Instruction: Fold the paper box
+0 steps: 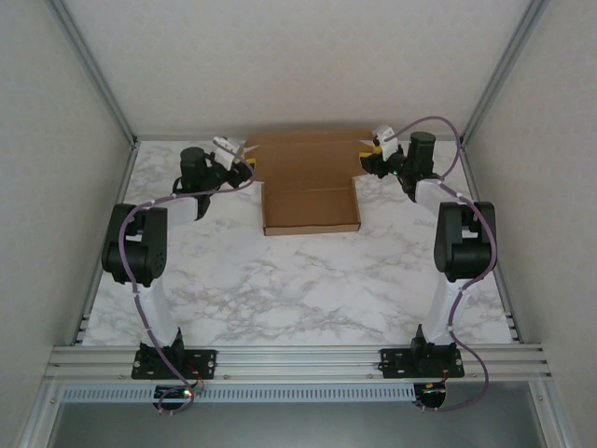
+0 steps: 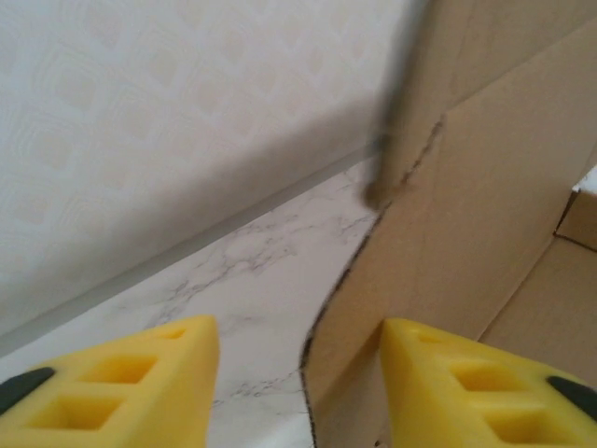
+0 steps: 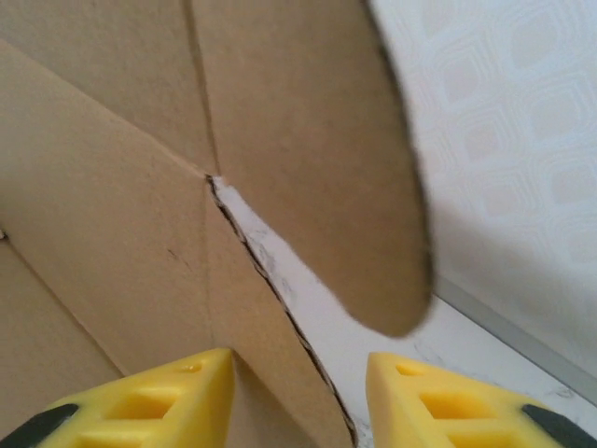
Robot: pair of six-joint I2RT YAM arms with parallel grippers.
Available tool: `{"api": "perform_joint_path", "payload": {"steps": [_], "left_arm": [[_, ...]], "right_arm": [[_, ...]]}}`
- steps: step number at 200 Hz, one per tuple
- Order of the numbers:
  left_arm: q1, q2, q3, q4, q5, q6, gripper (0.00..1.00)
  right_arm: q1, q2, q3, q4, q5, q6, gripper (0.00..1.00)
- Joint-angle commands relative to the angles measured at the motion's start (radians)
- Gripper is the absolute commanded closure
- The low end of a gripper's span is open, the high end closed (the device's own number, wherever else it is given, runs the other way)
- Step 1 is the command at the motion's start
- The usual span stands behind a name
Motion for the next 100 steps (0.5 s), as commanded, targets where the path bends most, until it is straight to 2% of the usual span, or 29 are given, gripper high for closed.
{"api": "perform_joint_path", "payload": {"steps": [1,45,75,100], "left_arm": [[-0.001,0.009,0.030,-0.036,0.044,0.036,0.60],[-0.009,-0.013,-0.002,-0.031,0.037,0.014,0.83],[-0.025,-0.030,-0.030,-0.017,0.035,-0.001,0.92],[-0.046,-0.047,-0.047,-0.006,0.030,-0.009,0.95]], "right_arm": [[-0.001,0.005,0.012,-0.027,-0.056,-0.007,0.64],[0.016,-0.038,-0.052,0.007,-0.018,0.012,0.73],[0.036,-0.069,-0.079,0.021,0.013,0.047,0.82],[0.064,-0.092,-0.106,0.025,0.048,0.057,0.83]]}}
